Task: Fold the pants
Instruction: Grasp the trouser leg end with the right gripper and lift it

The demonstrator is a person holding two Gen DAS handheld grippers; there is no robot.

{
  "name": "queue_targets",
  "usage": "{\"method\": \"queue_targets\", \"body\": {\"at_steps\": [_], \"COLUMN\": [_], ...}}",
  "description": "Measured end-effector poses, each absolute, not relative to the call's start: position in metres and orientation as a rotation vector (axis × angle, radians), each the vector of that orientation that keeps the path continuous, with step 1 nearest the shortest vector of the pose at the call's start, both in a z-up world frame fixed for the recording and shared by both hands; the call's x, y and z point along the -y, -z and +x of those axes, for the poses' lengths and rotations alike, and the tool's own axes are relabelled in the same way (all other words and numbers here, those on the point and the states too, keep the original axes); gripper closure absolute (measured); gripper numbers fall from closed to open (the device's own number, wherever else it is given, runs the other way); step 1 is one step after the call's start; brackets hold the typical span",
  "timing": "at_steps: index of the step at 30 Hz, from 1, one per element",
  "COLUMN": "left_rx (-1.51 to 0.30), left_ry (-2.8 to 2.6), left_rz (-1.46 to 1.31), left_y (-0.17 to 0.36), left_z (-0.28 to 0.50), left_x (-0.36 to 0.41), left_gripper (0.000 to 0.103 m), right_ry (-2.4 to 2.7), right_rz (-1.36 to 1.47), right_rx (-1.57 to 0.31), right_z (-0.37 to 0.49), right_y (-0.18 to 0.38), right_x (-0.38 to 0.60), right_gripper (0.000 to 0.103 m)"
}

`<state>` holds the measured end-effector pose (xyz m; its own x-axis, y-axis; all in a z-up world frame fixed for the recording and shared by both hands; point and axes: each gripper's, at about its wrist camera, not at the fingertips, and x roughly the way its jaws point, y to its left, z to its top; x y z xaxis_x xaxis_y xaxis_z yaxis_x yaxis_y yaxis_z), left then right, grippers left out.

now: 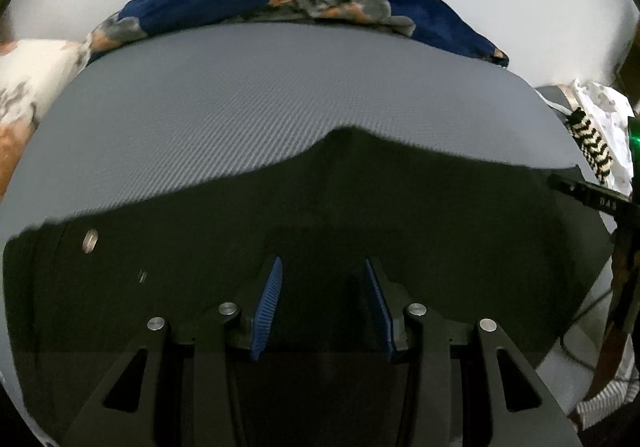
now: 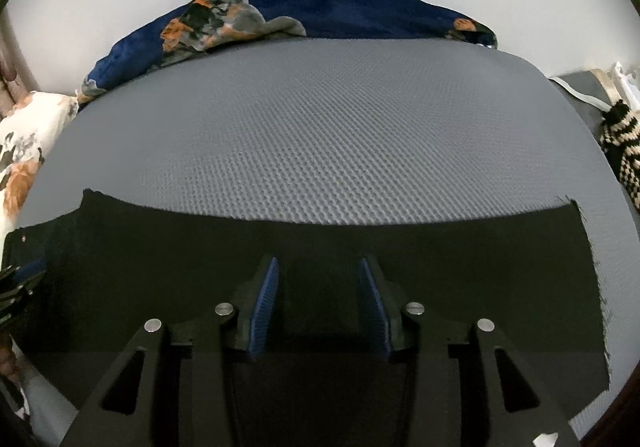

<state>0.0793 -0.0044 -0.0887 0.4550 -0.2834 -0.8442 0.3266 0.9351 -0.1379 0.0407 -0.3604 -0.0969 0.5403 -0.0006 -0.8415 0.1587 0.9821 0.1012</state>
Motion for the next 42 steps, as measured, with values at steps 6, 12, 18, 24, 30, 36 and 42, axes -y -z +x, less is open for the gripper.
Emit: {"method": "queue_targets", "body": {"at_steps": [6,12,18,24,30,36,42], "left_rx": [-1.061,-1.052,-1.048,-1.049,-1.049,-1.042,-1.043], "left_ry": [0.312,0.299,0.292,0.290,0.284,0.276,0.279], "left_rz": [-0.017,-0.030,-0.057,-0.058,-0.056,-0.038,-0.067], "left_y": [0.098,0.097,0.095,0.094,0.094,0.094,0.095], "left_z": [0.062,0.057,0.056,0.056,0.056,0.056,0.058], "left_x": [-0.019,-0.022,-0.025,-0.025,-0.025,-0.024,-0.027], "left_gripper": [0.060,0.060,0.060,0.059,0.059,0.059,0.059], "right_ry": [0.123,0.175,0.256,0.349,0.410,0.398,0.216], "right_rz": [0.202,0.230,0.286,0.305,0.300,0.432,0.676], "right_rx": [-1.007,-1.040,-1.053,-1.055,-1.073,-1.070,-1.061], "right_z": [0.020,-0.007,-0.033,-0.056,-0.068,-0.078,-0.080], "right_y": [0.101,0.111,0.116,0.119,0.119,0.118,0.128], "right_x": [0.370,0.389,0.421,0.466,0.517,0.577,0.622], "right_gripper": [0.063,0.063,0.063,0.063,0.062,0.062,0.060]}}
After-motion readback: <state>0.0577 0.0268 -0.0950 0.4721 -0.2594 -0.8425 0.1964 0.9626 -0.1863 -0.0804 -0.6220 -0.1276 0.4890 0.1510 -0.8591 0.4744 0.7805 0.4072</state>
